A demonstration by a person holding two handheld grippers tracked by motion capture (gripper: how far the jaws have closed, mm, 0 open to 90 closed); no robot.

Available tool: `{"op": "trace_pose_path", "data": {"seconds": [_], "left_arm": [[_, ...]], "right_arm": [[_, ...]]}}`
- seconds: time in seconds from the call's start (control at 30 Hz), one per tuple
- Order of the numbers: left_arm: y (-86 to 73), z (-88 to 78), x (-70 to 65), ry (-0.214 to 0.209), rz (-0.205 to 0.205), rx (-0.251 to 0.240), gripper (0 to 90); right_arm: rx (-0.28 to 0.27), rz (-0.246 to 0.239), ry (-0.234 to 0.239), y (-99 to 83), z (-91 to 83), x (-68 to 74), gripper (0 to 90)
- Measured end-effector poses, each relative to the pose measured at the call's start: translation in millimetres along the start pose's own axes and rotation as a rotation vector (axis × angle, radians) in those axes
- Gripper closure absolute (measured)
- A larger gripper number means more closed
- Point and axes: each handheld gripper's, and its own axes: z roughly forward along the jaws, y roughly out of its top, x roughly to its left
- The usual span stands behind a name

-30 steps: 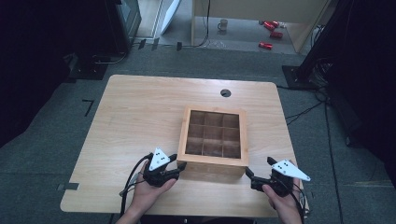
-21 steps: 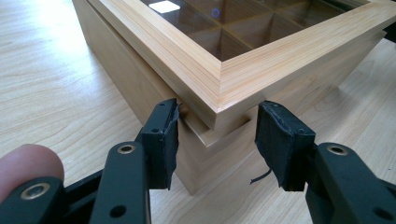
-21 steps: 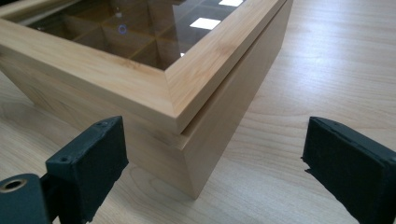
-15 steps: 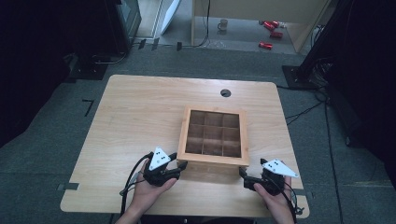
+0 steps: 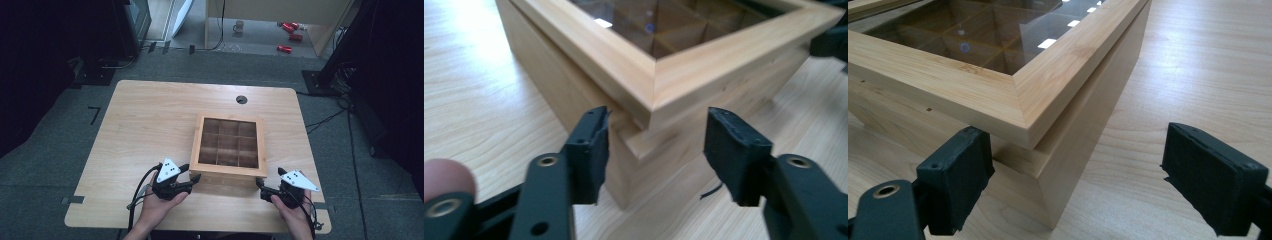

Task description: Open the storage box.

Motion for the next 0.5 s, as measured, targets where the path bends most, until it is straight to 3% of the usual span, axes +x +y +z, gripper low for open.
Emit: {"op": "trace_pose_path", "data": {"seconds": [0.1,0.27,0.5], "left_arm": [[-4.2,-3.1,2.8,0.008,0.007,0.012,37.6],[-10.8,-11.1,12.6,0.013,-0.018,0.013,36.0],[-22.5,-18.9,34.6,0.086,-0.057,0.044,27.6]], "right_arm": [[-0.006,-0.016,-0.009,2.1,0.2,2.4,12.7],[-0.024,-0.021,-0.021,7.3,1.0,4.9,12.6],[-0.061,-0.026,-0.039,17.5,-0.6,6.0,12.6]]}}
